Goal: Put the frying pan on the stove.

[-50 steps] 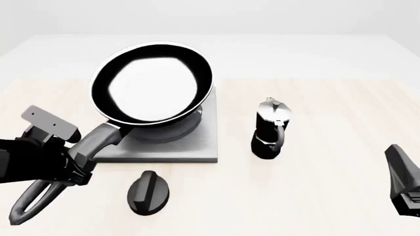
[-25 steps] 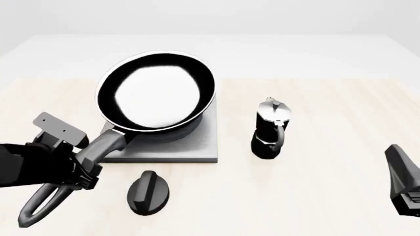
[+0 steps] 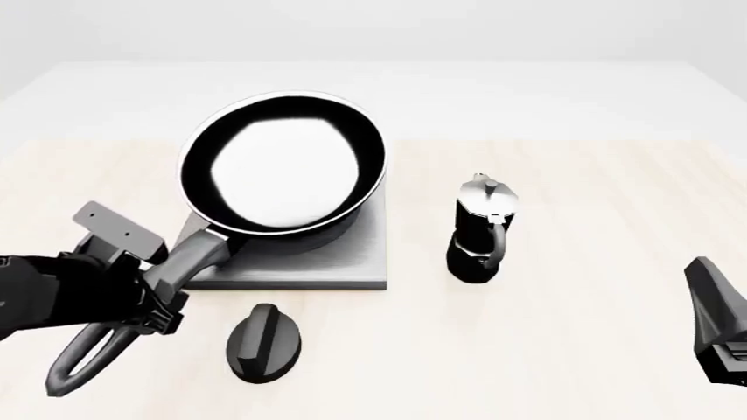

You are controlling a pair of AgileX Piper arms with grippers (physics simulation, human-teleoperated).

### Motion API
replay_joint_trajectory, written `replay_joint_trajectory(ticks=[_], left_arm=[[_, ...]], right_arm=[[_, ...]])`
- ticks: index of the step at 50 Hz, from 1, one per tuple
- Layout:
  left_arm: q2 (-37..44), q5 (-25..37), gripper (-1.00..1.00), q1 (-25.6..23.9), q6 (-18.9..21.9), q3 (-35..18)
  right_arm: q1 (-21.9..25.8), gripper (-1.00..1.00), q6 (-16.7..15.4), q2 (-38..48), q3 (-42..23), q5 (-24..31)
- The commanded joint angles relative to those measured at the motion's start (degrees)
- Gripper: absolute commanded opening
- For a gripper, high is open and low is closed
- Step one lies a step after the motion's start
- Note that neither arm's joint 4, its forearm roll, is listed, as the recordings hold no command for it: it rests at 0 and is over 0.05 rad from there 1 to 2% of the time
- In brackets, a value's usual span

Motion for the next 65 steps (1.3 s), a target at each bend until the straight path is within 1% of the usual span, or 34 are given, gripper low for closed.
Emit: replay_joint_trajectory(ticks=[1,13,15,16,27,35,43,46,52,65], left_arm=[[2.26,-1.9,-1.0,0.48,0.27,-0.58],[2.61,-1.91,-1.0,0.42,0.05,-0.62],[2.19,-1.61,-1.0,-0.09,-0.68,-0.79],[1.97,-1.48,1.0,-0.57,-0.96,-0.93],[-0.85,0.84,1.0,-0.03,-0.84,-1.5],[-3.84,3.72,1.0,0.58,0.09,-2.7],[-8.64,8.98,1.0,0.46,0.92,-5.33],[-9.78,10.61,1.0,-0.74,1.1,-6.66],[-13.35,14.72,1.0,-0.31,2.11,-8.65],[-19.0,21.11,1.0,-0.2,3.42,-11.74]], right_arm=[[-0.14,1.0,-0.27,-0.9,0.03,0.56],[-0.14,1.0,-0.24,-0.9,0.03,0.56],[-0.11,1.0,-0.27,-0.9,0.03,0.56],[-0.13,1.0,-0.25,-0.89,0.03,0.56],[-0.13,1.0,-0.26,-0.9,0.03,0.56],[-0.14,1.0,-0.27,-0.9,0.03,0.56],[-0.18,1.0,-0.27,-0.9,0.03,0.57],[-0.13,1.0,-0.27,-0.9,0.03,0.56],[-0.14,1.0,-0.26,-0.9,0.03,0.56],[-0.12,1.0,-0.28,-0.89,0.03,0.56]])
